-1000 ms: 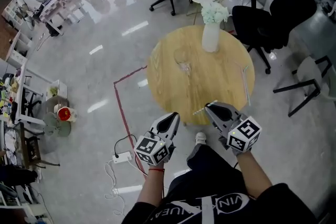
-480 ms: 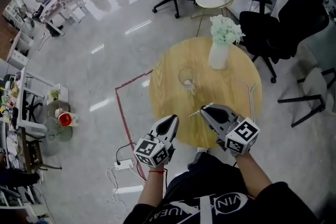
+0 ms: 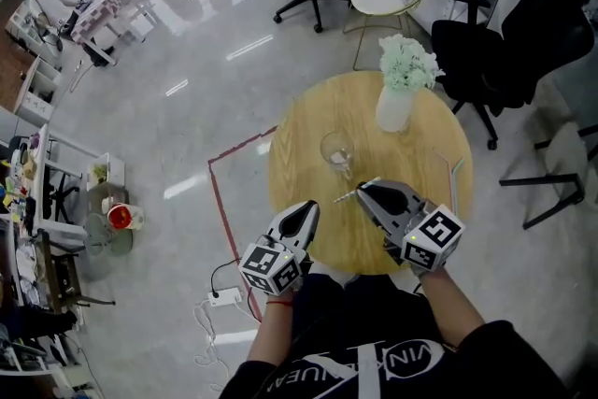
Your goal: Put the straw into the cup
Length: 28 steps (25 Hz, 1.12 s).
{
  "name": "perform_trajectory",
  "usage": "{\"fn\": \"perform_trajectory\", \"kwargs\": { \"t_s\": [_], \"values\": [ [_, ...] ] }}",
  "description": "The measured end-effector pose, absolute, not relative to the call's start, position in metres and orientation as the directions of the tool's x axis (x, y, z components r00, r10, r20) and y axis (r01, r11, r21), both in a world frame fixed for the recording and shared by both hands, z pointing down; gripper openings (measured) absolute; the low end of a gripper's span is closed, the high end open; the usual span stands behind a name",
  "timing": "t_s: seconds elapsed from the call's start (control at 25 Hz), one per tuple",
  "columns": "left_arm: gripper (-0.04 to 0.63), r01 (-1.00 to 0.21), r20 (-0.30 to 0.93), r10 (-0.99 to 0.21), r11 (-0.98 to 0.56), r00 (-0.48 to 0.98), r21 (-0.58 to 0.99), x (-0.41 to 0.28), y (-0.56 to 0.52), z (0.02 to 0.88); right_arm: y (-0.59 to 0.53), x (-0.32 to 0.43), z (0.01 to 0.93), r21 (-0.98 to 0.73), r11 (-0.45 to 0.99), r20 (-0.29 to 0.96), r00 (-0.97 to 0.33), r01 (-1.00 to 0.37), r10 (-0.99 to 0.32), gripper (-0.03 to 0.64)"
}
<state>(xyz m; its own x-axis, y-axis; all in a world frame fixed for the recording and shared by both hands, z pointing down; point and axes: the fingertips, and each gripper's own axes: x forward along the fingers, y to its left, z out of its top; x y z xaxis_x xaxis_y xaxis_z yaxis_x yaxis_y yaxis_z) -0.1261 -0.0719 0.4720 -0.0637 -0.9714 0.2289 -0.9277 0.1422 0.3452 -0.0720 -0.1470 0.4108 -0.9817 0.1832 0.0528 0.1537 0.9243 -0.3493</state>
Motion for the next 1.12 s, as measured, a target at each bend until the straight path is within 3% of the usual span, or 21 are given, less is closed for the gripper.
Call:
{"fn": "perform_trajectory", "kwargs": {
  "t_s": [0.68,1.12],
  "values": [
    [0.020,-0.915,0.242,-0.953,-0.073,0.181,0.397,-0.215,-0.132,0.487,-0.198,-0.131,0.394,-0.430,0.902,-0.036,-0.997,-0.045,-0.067,0.020],
    [0.020,-0.879,0.262,-0.903,-0.206,0.340,0.431,-0.262,-0.166,0.509,-0.229,-0.164,0.419,-0.475,0.849,-0.001,-0.964,-0.233,-0.265,0.020]
  ]
}}
